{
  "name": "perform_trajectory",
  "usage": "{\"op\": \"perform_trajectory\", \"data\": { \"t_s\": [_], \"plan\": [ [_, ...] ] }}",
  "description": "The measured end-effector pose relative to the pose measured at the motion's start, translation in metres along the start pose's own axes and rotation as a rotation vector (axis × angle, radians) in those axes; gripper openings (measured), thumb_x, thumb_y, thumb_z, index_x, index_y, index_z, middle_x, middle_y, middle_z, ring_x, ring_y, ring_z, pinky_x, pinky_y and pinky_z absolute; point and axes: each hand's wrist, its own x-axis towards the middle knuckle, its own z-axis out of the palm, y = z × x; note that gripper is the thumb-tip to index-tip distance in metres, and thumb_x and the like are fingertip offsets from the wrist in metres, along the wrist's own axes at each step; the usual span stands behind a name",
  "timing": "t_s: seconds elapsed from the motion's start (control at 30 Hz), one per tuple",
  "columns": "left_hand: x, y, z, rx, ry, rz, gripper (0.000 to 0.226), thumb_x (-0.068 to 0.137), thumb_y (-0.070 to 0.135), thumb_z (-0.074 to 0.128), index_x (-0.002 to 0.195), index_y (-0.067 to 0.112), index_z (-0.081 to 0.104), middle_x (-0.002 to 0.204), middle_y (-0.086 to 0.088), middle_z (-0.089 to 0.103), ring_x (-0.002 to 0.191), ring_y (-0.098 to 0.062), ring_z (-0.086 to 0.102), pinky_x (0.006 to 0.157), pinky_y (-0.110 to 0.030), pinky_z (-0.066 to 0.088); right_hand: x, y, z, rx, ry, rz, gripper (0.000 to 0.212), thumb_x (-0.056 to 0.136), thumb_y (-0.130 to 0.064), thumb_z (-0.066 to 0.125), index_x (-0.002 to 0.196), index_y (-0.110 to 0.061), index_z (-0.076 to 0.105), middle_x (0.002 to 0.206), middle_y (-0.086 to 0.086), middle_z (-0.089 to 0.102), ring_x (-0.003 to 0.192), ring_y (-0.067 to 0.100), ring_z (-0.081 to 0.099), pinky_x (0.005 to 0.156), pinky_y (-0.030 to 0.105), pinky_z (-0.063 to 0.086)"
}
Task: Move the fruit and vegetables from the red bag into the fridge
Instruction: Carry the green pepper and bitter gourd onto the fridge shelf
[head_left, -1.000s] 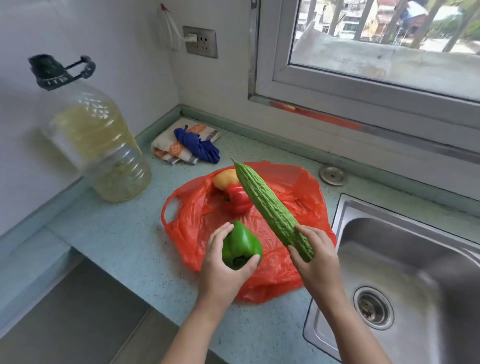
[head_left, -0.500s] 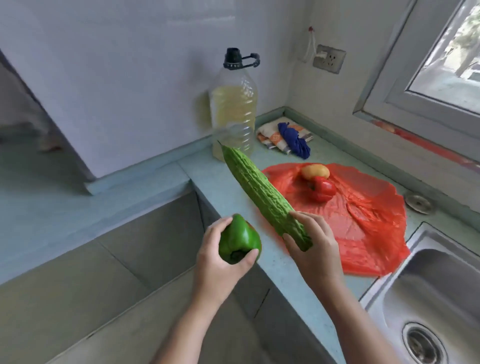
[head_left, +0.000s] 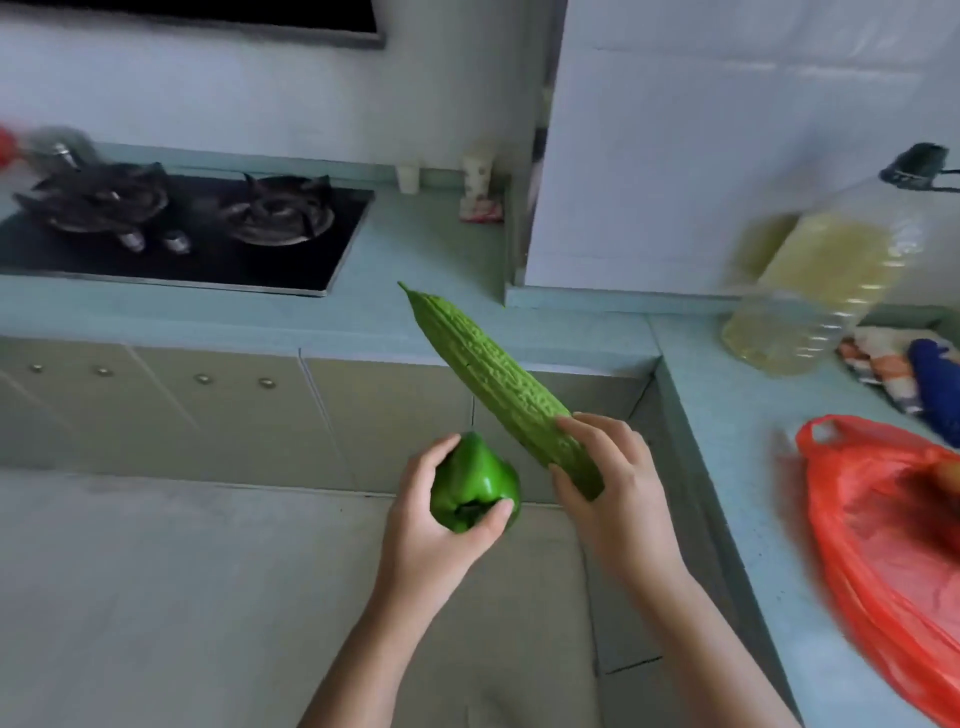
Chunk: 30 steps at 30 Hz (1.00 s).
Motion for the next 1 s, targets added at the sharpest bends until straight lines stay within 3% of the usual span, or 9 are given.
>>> {"op": "perform_trajectory", "data": {
  "t_s": [0.4,0.47,0.6,0.77,0.9,1.0],
  "plan": [
    [-0.023,-0.010,-0.114,0.020,0.623,-0.183,0.066,0.052,0.047,0.074,0.114,0.039,0.052,0.120,0.014,0.056,0.111,-0.008,0.054,0.093,-0.041,0.048,0.054,-0.113,0.107,0.373,-0.307,-0.406,0.040,0.072,-0.013,0.064,0.112,-0.010,0.063,0.108,0.006,0.061,0.095,0.026,0.056,0.087,0.018,0.036],
    [-0.030,-0.010,-0.126,0.029,0.723,-0.216,0.065,0.053,0.042,0.076,0.113,0.040,0.051,0.119,0.016,0.055,0.110,-0.005,0.054,0.092,-0.037,0.049,0.055,-0.132,0.124,0.437,-0.383,-0.461,0.040,0.072,-0.013,0.065,0.112,-0.011,0.063,0.108,0.006,0.061,0.097,0.025,0.055,0.088,0.017,0.035],
    [-0.059,-0.011,-0.157,0.105,0.904,-0.255,0.063,0.064,0.020,0.082,0.115,0.038,0.049,0.119,0.012,0.053,0.106,-0.003,0.053,0.083,-0.017,0.048,0.045,-0.175,0.154,0.529,-0.500,-0.588,0.041,0.072,-0.009,0.068,0.113,-0.010,0.063,0.108,0.008,0.061,0.099,0.023,0.054,0.089,0.015,0.035],
    [-0.116,-0.016,-0.202,0.133,1.141,-0.322,0.064,0.066,0.019,0.080,0.120,0.030,0.049,0.115,0.014,0.054,0.097,0.006,0.052,0.073,-0.008,0.046,0.005,-0.243,0.187,0.630,-0.685,-0.737,0.043,0.071,-0.007,0.069,0.113,-0.010,0.062,0.108,0.007,0.059,0.099,0.018,0.051,0.091,0.006,0.030],
    [-0.174,-0.020,-0.247,0.148,1.338,-0.356,0.062,0.067,0.016,0.079,0.118,0.032,0.049,0.113,0.018,0.052,0.096,0.010,0.050,0.071,-0.006,0.046,-0.040,-0.305,0.204,0.655,-0.791,-0.873,0.046,0.071,-0.001,0.074,0.114,-0.009,0.061,0.109,0.008,0.059,0.099,0.012,0.045,0.088,-0.003,0.023],
    [-0.217,-0.024,-0.290,0.119,1.448,-0.354,0.061,0.069,0.017,0.079,0.119,0.034,0.049,0.114,0.015,0.053,0.095,0.005,0.054,0.076,-0.020,0.053,-0.078,-0.357,0.218,0.675,-0.856,-0.940,0.045,0.073,-0.003,0.072,0.116,-0.012,0.060,0.111,0.005,0.057,0.100,0.013,0.046,0.088,-0.003,0.023]
  ]
}}
